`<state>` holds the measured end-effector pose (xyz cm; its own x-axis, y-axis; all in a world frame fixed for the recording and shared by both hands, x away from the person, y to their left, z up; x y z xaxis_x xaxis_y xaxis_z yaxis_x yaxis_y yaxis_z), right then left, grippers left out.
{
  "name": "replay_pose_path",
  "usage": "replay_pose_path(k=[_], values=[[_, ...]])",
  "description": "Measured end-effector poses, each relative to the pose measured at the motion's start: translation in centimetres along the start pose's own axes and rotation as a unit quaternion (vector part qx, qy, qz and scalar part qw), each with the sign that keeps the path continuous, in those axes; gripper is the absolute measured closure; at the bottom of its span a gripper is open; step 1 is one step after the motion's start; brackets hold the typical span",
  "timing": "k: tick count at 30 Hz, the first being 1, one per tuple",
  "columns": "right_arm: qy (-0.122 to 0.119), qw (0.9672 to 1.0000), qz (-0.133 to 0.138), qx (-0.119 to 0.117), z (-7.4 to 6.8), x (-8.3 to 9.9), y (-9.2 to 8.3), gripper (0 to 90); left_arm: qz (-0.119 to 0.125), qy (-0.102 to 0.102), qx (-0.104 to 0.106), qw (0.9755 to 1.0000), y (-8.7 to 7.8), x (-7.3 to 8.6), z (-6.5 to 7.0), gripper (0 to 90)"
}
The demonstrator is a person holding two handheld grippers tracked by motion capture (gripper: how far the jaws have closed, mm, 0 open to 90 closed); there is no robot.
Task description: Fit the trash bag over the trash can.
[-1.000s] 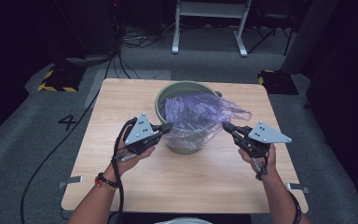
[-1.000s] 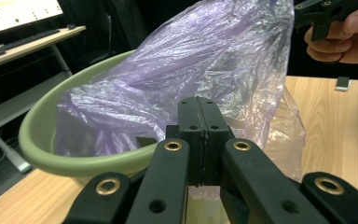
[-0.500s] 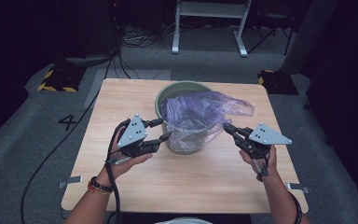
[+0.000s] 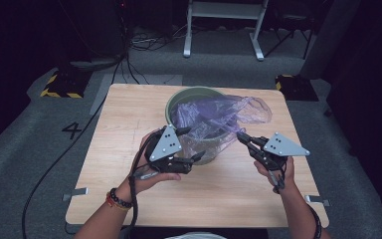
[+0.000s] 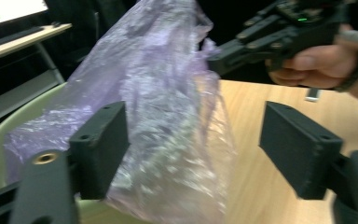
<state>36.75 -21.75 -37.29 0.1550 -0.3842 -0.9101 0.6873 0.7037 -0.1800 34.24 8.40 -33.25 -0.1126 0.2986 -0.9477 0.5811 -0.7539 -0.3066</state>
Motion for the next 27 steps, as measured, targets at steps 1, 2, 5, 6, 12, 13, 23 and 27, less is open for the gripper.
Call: replay_pose_path(k=[1,2,5,6,12,13,23,27], values=[[0.001,1.0000,0.001,-0.001,-0.1,0.0,0.0,90.0,0.001,-0.001,-0.007,1.0000,0.2,-0.1,-0.2,32.5],[-0.001,1.0000,0.001,-0.001,-0.1,0.0,-0.1,90.0,0.003,-0.005,-0.011,0.9999,0.3,-0.1,-0.4,38.2],[-0.004,1.0000,0.002,-0.003,-0.2,-0.1,-0.2,90.0,0.000,-0.004,-0.012,0.9999,0.6,-0.1,-1.2,54.2],[-0.005,1.0000,0.002,-0.003,-0.2,-0.1,-0.3,90.0,-0.005,-0.002,-0.011,0.9999,0.6,0.0,-1.4,57.7],[-0.008,1.0000,0.002,-0.006,-0.3,0.0,-0.4,90.0,-0.008,0.006,-0.017,0.9998,0.2,0.7,-2.3,83.4],[-0.008,1.0000,0.001,-0.006,-0.4,0.0,-0.4,90.0,-0.006,0.007,-0.018,0.9998,0.1,0.8,-2.5,86.4],[-0.014,0.9999,0.002,-0.007,-0.6,0.0,-0.3,90.0,0.015,-0.013,-0.001,0.9998,-0.9,0.5,-2.2,47.7],[-0.015,0.9999,0.004,-0.007,-0.7,-0.2,-0.3,90.0,0.013,-0.003,0.023,0.9997,-0.7,-0.1,-0.9,31.1]])
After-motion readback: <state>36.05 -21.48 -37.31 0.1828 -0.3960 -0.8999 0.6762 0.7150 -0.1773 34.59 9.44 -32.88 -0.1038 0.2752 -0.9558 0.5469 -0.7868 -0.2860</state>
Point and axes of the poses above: each handheld gripper's, and its own axes: y roughly forward along the jaws, x roughly out of its underside, z roughly to its right, the point moved 1 cm from there along y, roughly forward along the jaws, and after that the axes turned 7 degrees about -y, right-handed, at the moved point
